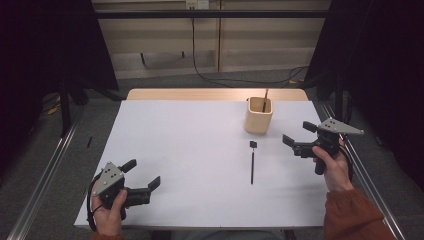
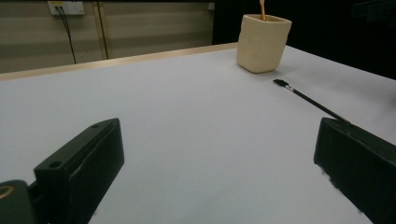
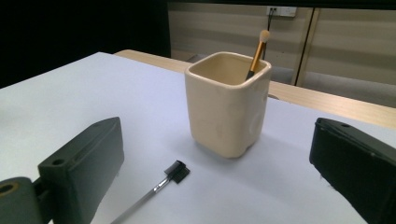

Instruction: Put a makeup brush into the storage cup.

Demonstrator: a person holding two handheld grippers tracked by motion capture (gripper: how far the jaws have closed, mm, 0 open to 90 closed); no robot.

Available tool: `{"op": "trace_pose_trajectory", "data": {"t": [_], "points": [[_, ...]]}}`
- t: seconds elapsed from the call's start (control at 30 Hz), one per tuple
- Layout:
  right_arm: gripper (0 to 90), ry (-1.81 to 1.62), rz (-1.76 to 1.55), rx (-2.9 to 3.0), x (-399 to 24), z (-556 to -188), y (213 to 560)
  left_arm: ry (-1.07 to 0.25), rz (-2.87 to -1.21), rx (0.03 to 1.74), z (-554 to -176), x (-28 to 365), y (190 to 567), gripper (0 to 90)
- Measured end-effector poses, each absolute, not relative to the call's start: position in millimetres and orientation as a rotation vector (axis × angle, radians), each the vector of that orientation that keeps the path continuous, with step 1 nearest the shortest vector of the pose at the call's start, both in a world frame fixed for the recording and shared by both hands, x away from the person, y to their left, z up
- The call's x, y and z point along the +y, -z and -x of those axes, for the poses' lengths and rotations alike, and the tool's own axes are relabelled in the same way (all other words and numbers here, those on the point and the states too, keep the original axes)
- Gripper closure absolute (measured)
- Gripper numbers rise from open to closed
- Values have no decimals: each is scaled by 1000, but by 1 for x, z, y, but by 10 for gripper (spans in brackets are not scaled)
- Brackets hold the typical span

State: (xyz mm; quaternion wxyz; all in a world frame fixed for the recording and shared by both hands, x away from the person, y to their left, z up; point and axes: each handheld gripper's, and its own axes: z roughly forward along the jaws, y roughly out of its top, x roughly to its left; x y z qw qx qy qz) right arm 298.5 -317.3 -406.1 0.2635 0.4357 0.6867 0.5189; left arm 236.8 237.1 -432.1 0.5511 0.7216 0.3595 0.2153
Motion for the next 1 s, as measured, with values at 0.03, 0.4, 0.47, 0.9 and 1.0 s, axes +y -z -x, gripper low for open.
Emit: {"op": "trace_pose_trajectory", "data": {"t": [0.03,0.4,0.47,0.9,1.0], "points": [[21,-1400,-1179,1866,-319,-296,406,-508,-1709,851,-237,237,432,14],[30,-1388,-1207,1872,-323,-269,419,-531,-1677,877,-235,239,430,8],[30,-1399,-1217,1858,-324,-264,422,-524,-1689,869,-236,240,431,8],[25,-1411,-1230,1836,-326,-224,429,-522,-1699,853,-232,241,430,13],[24,-1408,-1237,1843,-329,-215,432,-522,-1694,859,-231,243,430,14]]}}
